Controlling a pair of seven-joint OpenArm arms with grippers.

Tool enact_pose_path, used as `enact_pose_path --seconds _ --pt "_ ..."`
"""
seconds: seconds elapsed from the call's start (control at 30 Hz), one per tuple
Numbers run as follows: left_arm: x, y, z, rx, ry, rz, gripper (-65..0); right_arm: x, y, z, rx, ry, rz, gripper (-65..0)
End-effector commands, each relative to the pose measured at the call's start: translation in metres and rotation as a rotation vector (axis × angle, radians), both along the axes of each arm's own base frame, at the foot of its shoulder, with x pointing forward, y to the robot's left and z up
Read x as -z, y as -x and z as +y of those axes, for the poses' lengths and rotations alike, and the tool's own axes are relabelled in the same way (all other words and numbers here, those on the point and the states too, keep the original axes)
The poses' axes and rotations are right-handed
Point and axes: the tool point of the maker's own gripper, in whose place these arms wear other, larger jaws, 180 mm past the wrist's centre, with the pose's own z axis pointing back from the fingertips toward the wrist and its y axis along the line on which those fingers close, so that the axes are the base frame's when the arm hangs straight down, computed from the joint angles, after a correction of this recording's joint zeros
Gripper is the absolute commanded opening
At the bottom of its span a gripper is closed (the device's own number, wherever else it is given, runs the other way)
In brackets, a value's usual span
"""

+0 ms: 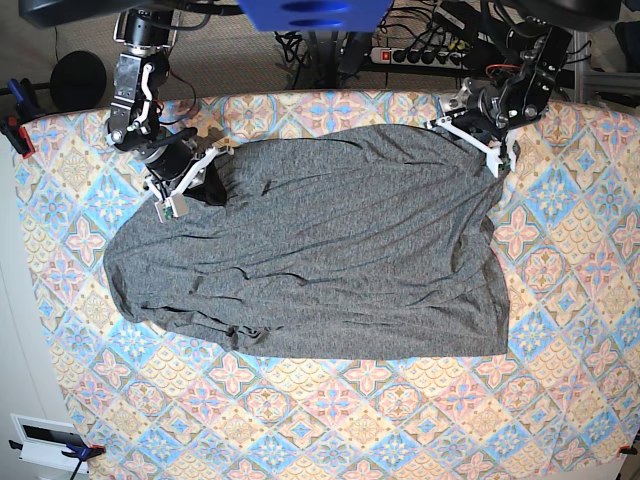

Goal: Layout the t-shirt on the table in an organized manner, then fold the t-shirt properly
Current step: 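Release the collar corner and lift the left gripper away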

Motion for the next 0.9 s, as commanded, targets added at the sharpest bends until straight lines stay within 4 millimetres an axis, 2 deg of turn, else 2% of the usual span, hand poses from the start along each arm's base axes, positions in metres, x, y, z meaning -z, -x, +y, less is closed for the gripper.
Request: enact_pose_path --seconds 0.0,0.1,0.3,0.37,0.43,0.53,0.63,0.77,0.87 --pt "-0.006 -0.007 0.003 0.002 -0.007 -0.025 -36.4 0.048 0.046 -0.033 -0.013 0.23 0.256 -65.0" --pt "-0.009 -0.016 0.003 0.002 -0.009 -0.048 -36.4 0.048 0.046 -0.033 -0.013 0.23 0.256 -65.0" --pt "-0.011 -0.023 0.003 0.001 -0.009 -0.063 -36.3 0.048 0.046 -0.033 -0.013 0.23 0.256 -65.0" --pt "-0.005 -0.024 0.003 -0.017 -0.004 -0.049 -36.3 0.048 0.046 -0.033 -0.013 0.23 0.256 -65.0" --pt "0.008 -0.017 0.011 -0.042 -0.021 -0.003 -36.4 0.048 0.046 -0.033 -0.013 0.23 0.256 -65.0" --pt "0.021 -0.01 0.003 -0.003 -0.024 0.045 -37.3 0.047 0.046 -0.033 -0.012 0.23 0.255 -65.0" --pt "0.026 -0.007 0.001 0.048 -0.072 0.035 -45.1 0.047 0.046 -0.033 -0.012 0.23 0.255 -65.0" --pt "0.026 -0.008 0.005 0.062 -0.107 0.023 -64.8 0.047 0.046 -0.033 -0.012 0.23 0.255 -65.0" --pt "0.02 -0.012 0.004 0.072 -0.108 -0.001 -65.0 0.047 0.046 -0.033 -0.012 0.23 0.255 -65.0"
